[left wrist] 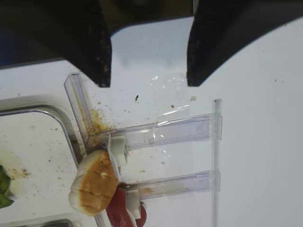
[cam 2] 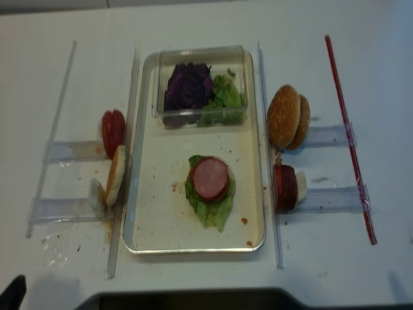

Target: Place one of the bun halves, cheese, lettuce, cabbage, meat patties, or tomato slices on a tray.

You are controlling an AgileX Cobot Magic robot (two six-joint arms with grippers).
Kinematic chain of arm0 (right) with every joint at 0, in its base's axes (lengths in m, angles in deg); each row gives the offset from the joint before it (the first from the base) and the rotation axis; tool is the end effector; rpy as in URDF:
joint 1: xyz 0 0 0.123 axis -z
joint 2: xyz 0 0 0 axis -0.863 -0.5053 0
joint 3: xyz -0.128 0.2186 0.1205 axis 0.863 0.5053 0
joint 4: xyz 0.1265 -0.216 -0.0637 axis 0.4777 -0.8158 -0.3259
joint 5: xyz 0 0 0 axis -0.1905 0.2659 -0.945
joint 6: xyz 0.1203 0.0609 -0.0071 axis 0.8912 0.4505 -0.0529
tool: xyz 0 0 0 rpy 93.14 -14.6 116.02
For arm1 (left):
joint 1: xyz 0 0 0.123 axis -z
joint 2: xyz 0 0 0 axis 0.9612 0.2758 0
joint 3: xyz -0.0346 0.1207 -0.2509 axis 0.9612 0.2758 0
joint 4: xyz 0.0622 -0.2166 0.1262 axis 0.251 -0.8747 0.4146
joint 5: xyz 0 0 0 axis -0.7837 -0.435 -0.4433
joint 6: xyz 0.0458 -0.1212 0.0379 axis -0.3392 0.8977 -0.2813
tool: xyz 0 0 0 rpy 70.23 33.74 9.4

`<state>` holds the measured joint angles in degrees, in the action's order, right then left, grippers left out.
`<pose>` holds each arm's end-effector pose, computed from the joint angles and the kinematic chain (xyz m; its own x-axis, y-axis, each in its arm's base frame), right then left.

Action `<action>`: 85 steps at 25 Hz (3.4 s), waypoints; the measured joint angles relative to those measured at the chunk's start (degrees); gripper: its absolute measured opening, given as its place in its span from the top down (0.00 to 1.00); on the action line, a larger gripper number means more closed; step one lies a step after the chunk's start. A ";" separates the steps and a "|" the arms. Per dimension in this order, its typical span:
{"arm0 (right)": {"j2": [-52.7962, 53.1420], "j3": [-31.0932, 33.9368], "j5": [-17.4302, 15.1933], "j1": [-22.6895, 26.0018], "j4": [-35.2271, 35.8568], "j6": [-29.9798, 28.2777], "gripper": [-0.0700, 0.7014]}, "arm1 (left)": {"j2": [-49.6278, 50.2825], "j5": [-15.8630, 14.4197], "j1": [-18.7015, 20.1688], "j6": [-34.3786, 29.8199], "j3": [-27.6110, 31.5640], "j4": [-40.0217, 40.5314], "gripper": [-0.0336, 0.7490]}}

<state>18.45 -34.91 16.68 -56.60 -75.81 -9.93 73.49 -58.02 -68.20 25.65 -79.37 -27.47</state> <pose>0.0328 0.0255 0.2456 -0.5340 -0.1358 -0.8345 -0.2067 0.9780 -0.0269 0.0430 -0.0006 0.2396 -0.5939 0.0974 -0.7986 0.1014 0.9938 0.0458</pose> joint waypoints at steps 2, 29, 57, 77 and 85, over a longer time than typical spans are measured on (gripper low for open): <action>0.00 0.98 1.38 0.00 0.09 0.00 0.30 | 0.00 0.00 0.00 0.00 0.00 0.00 0.51; 0.00 1.56 2.79 0.00 0.09 0.00 0.32 | 0.00 0.00 0.00 0.00 0.00 0.00 0.51; 0.00 1.56 2.79 0.00 0.09 0.13 0.32 | 0.00 0.00 0.00 0.00 0.00 0.00 0.51; 0.00 1.56 2.79 0.00 0.09 0.13 0.32 | 0.00 0.00 0.00 0.00 0.00 0.00 0.51; 0.00 1.56 2.79 0.00 0.09 0.13 0.32 | 0.00 0.00 0.00 0.00 0.00 0.00 0.51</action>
<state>18.45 -33.36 19.47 -56.60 -75.72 -9.80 73.49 -58.02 -68.20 25.65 -79.37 -27.47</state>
